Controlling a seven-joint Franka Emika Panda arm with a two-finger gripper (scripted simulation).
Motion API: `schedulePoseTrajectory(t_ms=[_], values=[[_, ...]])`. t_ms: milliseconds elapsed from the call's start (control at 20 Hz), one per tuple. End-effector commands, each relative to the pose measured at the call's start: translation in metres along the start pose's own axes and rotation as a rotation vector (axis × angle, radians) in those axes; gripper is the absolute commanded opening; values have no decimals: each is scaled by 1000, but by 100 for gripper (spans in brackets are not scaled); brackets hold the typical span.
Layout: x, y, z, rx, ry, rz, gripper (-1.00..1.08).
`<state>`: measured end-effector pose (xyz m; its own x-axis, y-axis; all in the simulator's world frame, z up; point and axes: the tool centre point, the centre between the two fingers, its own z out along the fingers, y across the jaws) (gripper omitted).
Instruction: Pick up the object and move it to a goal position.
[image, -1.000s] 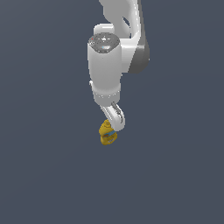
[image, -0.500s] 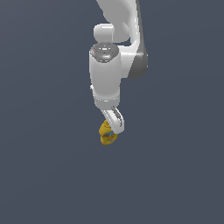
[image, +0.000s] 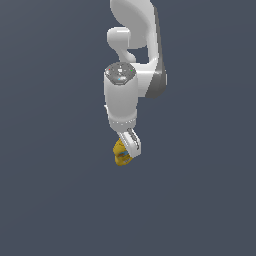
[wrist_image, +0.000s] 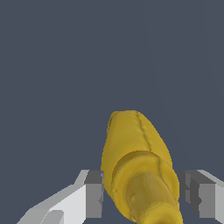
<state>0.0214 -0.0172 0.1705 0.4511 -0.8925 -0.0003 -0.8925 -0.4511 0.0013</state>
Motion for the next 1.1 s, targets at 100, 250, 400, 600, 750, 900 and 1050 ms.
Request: schedulePoseTrajectory(t_ms=[100, 250, 400, 600, 750, 900, 1050], values=[[0, 0, 0, 1, 1, 0, -100], [0, 0, 0, 1, 1, 0, -100], [0, 0, 0, 1, 1, 0, -100], [5, -1, -3, 11, 6, 3, -100], [20, -2, -12, 38, 25, 13, -100], [44, -4, -28, 84, 55, 28, -100], [76, -4, -51, 148, 98, 50, -100]])
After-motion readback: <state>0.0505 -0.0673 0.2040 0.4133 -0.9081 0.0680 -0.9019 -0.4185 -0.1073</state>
